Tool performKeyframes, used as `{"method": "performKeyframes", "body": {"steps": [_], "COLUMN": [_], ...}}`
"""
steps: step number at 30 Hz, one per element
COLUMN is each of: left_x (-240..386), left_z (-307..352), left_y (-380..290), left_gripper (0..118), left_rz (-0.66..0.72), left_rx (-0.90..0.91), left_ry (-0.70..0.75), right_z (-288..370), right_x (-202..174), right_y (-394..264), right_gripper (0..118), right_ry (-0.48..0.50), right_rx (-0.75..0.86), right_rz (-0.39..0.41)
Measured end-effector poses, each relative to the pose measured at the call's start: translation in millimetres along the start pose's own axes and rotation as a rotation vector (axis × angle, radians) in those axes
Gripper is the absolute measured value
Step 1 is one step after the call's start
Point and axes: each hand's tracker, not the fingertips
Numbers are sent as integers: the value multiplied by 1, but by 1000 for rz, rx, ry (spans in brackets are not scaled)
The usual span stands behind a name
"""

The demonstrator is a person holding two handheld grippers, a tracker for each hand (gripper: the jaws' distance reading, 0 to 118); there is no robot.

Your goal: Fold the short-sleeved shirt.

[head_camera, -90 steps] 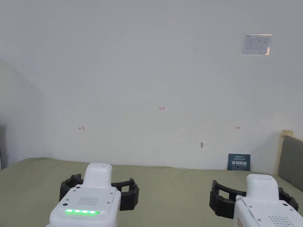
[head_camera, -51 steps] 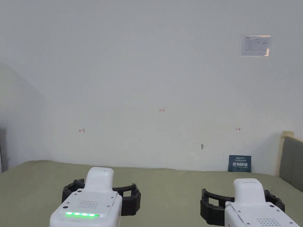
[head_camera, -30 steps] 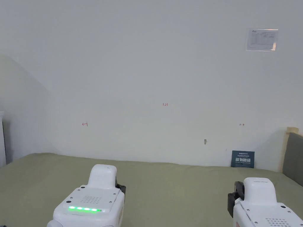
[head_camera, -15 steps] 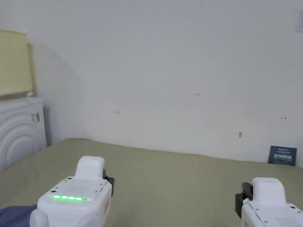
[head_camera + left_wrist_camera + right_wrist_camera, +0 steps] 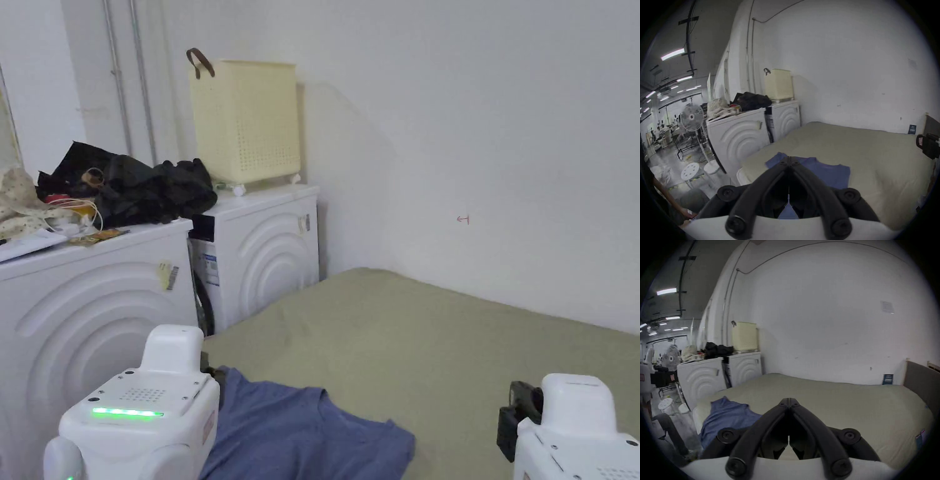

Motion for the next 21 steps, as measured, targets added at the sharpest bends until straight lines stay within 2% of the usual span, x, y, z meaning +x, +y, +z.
{"method": "performKeyframes", "body": {"steps": [4,10,18,19,20,21], "left_x": [-2,20,90,97,103,108], "left_z": [-16,-60,-181,-196,-212,-226], "left_y": [-11,-24,-94,-104,-112,-119], "left_gripper": [0,0,2,7,18,43], "left_rz": [-9,-10,-54,-44,-47,-32], "left_rx": [-28,-110,-410,-438,-490,-527], "left_ry": [2,-77,-243,-255,-289,-304], "right_z": [-8,-17,-26,-29,-32,-35], "right_x": [-3,7,29,30,33,36], "right_y": [-6,-23,-84,-90,-97,-102], "right_gripper": [0,0,0,0,0,0], "right_ry": [16,6,-3,-24,-20,-17], "right_rx": [-22,-70,-190,-213,-228,-249], "right_rz": [15,18,49,66,65,64]}}
